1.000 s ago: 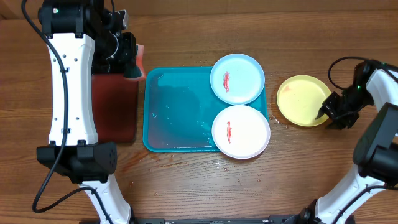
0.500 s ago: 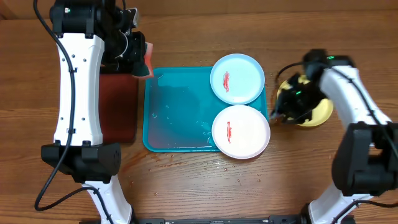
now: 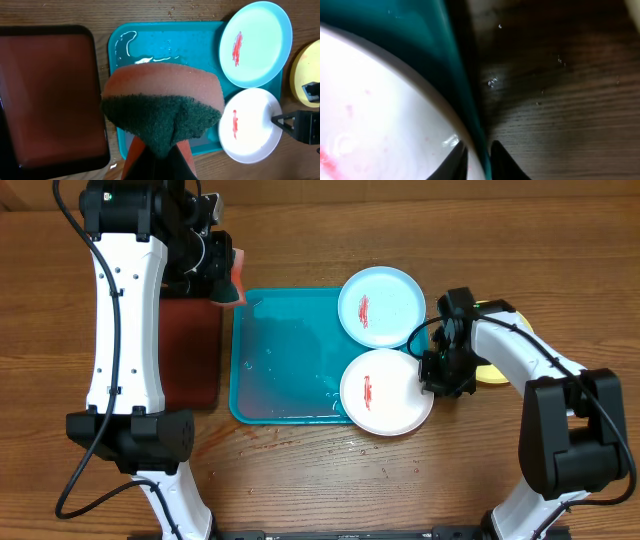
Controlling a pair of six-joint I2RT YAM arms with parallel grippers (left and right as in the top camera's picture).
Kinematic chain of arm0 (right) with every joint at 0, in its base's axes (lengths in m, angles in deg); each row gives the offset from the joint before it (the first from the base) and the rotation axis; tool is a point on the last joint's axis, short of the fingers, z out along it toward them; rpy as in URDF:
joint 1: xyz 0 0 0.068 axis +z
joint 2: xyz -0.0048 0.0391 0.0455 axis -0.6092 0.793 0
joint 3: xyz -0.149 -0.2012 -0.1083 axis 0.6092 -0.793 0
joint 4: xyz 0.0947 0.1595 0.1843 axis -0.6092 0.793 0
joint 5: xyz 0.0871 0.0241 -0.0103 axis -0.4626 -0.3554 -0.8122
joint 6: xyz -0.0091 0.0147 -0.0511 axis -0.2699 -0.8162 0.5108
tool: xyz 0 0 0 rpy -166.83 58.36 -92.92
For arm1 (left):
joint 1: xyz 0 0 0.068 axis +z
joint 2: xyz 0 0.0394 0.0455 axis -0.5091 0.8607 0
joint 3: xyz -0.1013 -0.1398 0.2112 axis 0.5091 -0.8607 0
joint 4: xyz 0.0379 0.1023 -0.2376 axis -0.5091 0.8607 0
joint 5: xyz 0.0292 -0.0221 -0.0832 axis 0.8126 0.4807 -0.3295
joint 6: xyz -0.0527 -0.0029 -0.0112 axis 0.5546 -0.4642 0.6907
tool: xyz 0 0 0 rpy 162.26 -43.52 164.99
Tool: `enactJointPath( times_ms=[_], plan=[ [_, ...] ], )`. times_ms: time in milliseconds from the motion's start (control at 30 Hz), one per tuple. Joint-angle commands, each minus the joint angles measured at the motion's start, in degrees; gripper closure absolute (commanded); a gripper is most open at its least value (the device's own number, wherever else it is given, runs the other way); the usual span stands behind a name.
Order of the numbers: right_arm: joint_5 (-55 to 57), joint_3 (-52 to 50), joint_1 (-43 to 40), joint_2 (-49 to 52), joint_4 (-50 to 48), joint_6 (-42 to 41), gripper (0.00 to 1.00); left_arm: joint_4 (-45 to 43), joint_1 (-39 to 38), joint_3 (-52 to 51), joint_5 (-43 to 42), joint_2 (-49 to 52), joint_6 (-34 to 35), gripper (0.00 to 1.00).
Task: Clean dirty plates on tray and stack at the side
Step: 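Release the yellow plate and grip the white plate's rim with right gripper, then slide the white plate left to the tray center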
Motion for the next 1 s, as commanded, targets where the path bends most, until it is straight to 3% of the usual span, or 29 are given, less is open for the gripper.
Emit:
enactJointPath(
  times_ms=[0,333,700,800,967],
  plan=[
    [0.74,-0.57,0.85,-0.59,-0.44,-0.7,0.92,-0.09,-0.11,0.0,0.31,0.52,-0.2,0.96],
    [1.14,0.35,0.85,-0.59,1.68,-0.68,0.96,-0.02,-0.11,0.0,0.31,0.52,-0.22,0.96],
    [1.05,8.61,4.35,-0.59,9.84,-0.33,0.96,-0.09,-0.85,0.0,0.55,0.52,-0.22,0.96],
    [1.07,9.29,8.33,-0.59,7.08,-3.41,0.96,-0.04,-0.79,0.0,1.22,0.52,-0.2,0.96],
    [1.2,9.2,16.24,-0.57,-4.76,-15.32,0.96,-0.61,-0.92,0.0,1.6,0.52,0.66,0.96]
  ],
)
